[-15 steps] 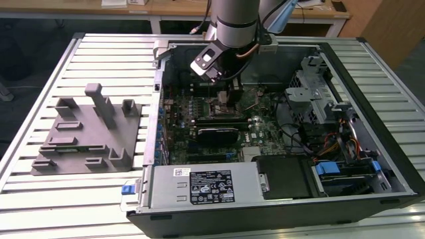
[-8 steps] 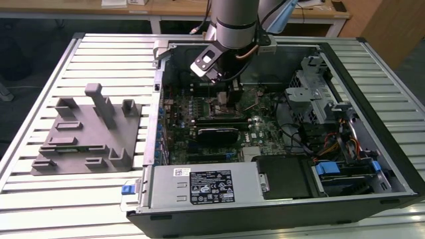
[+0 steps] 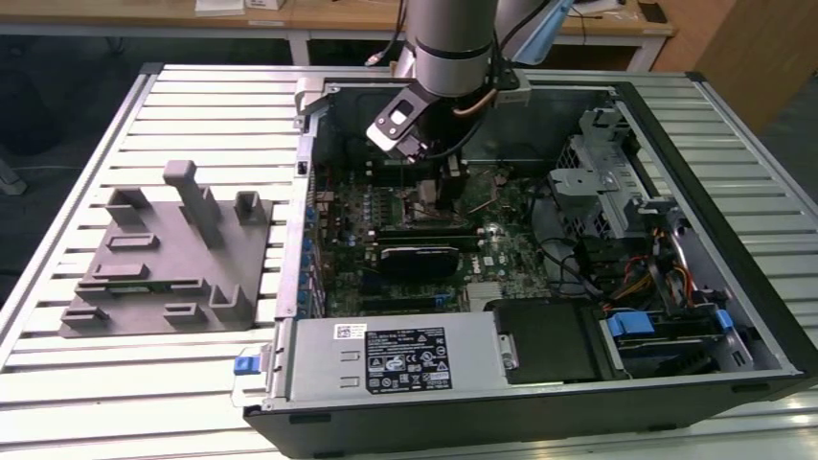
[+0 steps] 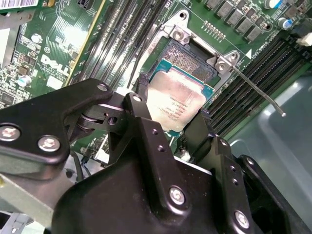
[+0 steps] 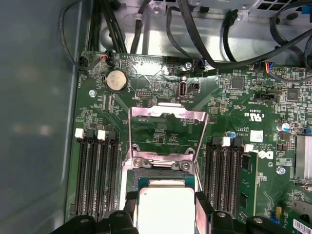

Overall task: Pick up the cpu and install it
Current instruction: 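Place the cpu into insertion slot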

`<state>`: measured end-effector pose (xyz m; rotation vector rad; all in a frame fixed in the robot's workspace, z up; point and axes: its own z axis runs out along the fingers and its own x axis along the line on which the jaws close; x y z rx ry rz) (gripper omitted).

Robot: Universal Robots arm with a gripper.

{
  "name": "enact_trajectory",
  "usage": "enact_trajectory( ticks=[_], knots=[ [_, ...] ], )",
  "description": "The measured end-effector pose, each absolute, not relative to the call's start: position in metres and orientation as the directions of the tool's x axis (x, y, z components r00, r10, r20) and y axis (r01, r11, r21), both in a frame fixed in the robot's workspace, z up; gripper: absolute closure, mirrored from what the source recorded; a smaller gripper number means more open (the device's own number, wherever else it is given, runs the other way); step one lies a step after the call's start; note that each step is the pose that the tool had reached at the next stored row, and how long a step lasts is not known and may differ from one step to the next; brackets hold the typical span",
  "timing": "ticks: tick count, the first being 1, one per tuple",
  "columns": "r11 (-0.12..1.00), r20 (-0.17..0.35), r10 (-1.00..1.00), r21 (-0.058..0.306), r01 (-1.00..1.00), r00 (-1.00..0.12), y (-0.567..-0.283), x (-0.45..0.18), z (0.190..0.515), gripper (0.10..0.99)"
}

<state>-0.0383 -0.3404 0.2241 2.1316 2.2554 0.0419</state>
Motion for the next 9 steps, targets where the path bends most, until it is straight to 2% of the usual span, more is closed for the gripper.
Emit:
enact_trajectory(
  ticks=[9],
  knots=[
    [0.069,-0.024,0.997,0.045,0.997,-0.068,-0.3404,-0.0391,0.2197,0.545]
  ],
)
